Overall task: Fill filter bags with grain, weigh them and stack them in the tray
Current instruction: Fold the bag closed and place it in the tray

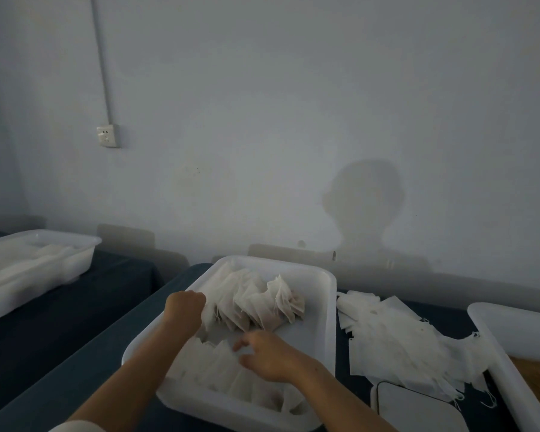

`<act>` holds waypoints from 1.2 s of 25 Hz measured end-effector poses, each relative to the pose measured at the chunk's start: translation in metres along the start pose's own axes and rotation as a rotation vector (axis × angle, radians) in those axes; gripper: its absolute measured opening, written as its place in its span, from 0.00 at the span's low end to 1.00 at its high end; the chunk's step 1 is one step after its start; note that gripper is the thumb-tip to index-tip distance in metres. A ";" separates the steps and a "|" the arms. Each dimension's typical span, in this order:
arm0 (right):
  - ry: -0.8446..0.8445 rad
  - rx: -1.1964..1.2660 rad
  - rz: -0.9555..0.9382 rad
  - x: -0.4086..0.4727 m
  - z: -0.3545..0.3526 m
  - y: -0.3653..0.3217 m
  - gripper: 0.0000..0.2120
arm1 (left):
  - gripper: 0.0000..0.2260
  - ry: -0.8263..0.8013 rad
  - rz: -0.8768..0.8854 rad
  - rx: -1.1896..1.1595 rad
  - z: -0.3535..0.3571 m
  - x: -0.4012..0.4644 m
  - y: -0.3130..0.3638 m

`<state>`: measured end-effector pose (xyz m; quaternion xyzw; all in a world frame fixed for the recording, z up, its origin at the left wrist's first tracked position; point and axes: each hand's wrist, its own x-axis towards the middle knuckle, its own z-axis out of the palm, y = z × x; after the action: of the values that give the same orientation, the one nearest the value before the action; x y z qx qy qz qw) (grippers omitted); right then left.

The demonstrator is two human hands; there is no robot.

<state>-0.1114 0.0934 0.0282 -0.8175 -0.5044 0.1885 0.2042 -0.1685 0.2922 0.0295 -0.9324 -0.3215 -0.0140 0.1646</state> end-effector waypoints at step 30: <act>0.319 -0.293 0.713 -0.091 -0.083 0.235 0.27 | 0.03 0.357 0.291 -0.580 -0.066 -0.018 0.176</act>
<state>0.0691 -0.0967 -0.0152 -0.9803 -0.1732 0.0447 0.0832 -0.0711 0.1300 0.0372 -0.9592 -0.1345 -0.2432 -0.0526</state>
